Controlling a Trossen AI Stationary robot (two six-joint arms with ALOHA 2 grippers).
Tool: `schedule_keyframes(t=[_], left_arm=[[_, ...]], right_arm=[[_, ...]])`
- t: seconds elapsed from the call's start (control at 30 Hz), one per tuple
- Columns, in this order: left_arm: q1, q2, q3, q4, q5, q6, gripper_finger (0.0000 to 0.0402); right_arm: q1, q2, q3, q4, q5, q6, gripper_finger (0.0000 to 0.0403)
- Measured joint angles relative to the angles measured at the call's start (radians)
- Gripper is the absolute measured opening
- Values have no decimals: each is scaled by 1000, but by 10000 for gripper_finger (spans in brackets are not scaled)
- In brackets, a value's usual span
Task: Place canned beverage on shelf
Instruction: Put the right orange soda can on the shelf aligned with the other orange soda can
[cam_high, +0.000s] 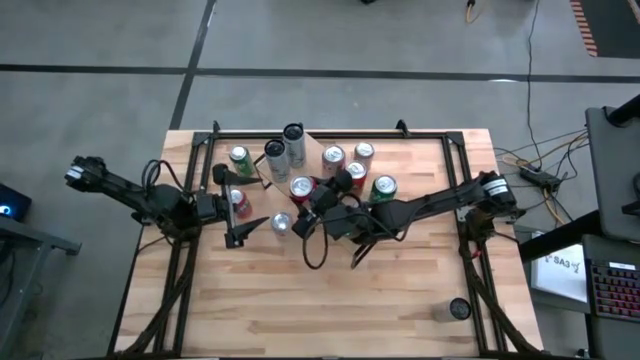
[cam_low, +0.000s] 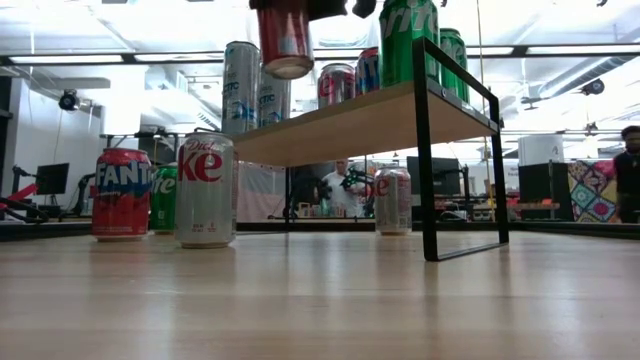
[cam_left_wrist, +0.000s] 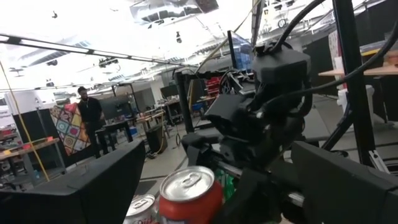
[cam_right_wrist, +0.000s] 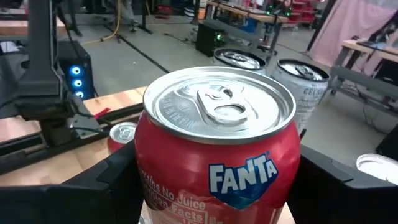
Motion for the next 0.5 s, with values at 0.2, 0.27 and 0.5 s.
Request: schedule_keyframes(t=[0.2,0.27,0.5], left_arm=[[0,1,0,0,0,0,389],[0,1,0,0,0,0,389],[0,1,0,0,1,0,389]], right_arm=[[3,1,0,-28,-67,-51,278],[2,1,0,-57,-104,-60,278],[-9,1,0,-50,-119,-101,278]])
